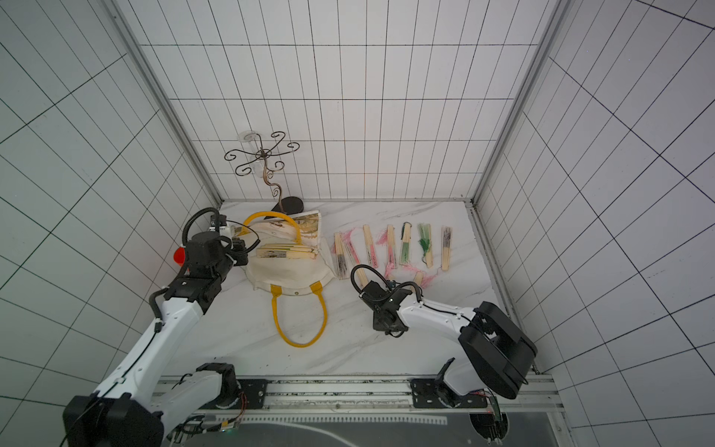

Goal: Take out the folding fans from the tote bags
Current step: Place the folding fan at the center of the board.

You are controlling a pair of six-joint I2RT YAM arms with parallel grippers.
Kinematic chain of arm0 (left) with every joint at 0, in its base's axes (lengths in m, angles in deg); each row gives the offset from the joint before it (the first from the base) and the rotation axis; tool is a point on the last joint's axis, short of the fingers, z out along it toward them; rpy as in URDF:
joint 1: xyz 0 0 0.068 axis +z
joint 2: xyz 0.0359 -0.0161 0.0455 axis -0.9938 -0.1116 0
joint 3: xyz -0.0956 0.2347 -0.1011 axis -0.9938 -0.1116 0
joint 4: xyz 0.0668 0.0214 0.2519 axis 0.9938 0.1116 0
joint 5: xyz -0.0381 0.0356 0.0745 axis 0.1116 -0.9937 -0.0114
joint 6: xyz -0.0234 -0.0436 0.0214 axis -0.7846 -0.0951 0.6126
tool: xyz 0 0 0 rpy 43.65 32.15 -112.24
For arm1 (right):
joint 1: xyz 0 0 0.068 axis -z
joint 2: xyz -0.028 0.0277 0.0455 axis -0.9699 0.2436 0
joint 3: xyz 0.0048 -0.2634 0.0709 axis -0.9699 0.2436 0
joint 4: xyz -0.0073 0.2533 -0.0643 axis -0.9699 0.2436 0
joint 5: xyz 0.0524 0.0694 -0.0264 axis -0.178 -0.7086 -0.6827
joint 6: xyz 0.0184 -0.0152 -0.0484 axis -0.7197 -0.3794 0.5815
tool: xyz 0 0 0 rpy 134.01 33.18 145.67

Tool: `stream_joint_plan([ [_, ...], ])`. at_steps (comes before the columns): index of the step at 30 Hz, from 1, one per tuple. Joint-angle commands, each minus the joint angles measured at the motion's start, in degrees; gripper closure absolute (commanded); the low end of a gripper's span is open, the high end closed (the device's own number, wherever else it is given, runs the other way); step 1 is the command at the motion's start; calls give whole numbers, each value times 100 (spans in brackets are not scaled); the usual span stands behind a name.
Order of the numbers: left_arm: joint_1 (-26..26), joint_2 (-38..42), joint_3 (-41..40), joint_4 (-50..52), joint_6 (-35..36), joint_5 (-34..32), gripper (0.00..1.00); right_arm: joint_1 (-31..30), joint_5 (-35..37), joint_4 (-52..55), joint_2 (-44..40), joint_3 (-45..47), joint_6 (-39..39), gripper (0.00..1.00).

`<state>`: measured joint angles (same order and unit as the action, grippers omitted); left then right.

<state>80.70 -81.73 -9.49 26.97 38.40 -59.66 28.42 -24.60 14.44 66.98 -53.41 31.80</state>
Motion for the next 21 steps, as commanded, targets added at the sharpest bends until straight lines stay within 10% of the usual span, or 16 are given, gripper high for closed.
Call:
stream_joint_plan([
  [1,30,75,195,-267,-95,76,100,46,-97,80,70,-292,8,81],
  [21,31,49,204,-267,-104,93,100,29,-12,244,-540,-693,419,77],
])
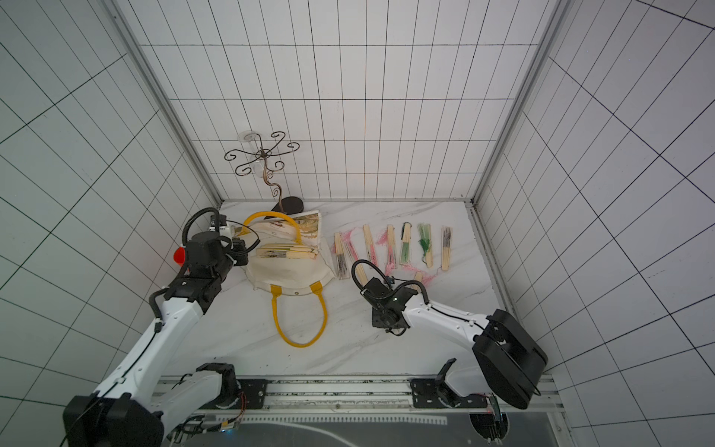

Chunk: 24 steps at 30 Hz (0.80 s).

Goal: Take out the folding fans from the tote bags
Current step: Place the folding fan at the center of the board, then adjust the folding fan at the center of the board.

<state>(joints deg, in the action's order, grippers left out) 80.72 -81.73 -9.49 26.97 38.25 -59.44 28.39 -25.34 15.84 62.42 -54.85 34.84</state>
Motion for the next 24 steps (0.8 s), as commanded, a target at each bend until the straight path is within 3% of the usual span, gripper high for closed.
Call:
stream_joint_plan([
  [1,28,38,204,-267,-88,77,100,40,154,181,-74,-586,118,77],
  [6,24,31,204,-267,-97,114,100,171,552,555,-35,-744,97,77],
  [10,25,31,204,-267,-97,143,100,341,529,475,43,-759,185,60],
  [14,24,22,211,-266,-101,186,100,425,725,411,375,-959,310,50],
  [24,31,-21,204,-276,-132,283,100,734,1757,455,1666,-1819,688,49],
])
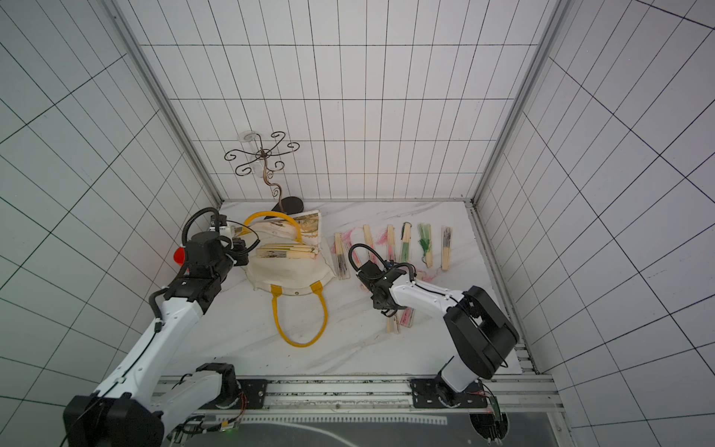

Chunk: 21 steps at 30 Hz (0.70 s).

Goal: Take out the folding fans from the tote bags
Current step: Adjust the folding fan at the center of the board.

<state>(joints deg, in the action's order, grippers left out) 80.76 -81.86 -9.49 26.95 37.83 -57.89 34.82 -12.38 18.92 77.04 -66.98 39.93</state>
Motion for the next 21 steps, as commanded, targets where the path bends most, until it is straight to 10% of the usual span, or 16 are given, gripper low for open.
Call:
stream_joint_plan([
  [1,19,-17,204,-274,-89,128,100,129,502,134,315,-704,246,49],
  [21,22,-68,213,-273,-91,128,100,714,-388,-446,1258,-1195,983,64],
])
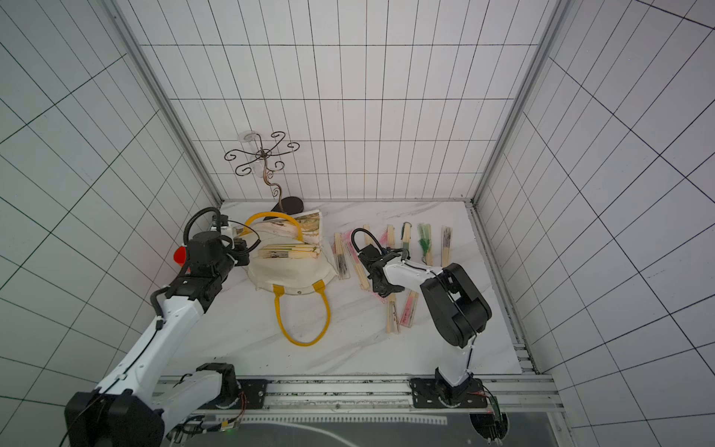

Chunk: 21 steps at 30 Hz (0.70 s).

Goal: Take out the folding fans from the tote bags
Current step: Adjust the folding fan at the center of the board.

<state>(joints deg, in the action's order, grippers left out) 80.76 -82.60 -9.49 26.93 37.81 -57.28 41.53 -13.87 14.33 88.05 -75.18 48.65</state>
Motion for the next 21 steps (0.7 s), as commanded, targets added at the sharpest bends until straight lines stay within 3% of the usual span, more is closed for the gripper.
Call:
stream_joint_plan([
  [1,24,4,213,-271,-87,67,100,53,-294,21,149,-369,131,66],
  [15,23,4,222,-271,-97,58,100,147,-1104,31,-498,-343,316,94],
  [21,33,13,231,-271,-101,49,100,350,-1865,-188,-931,-176,345,96],
])
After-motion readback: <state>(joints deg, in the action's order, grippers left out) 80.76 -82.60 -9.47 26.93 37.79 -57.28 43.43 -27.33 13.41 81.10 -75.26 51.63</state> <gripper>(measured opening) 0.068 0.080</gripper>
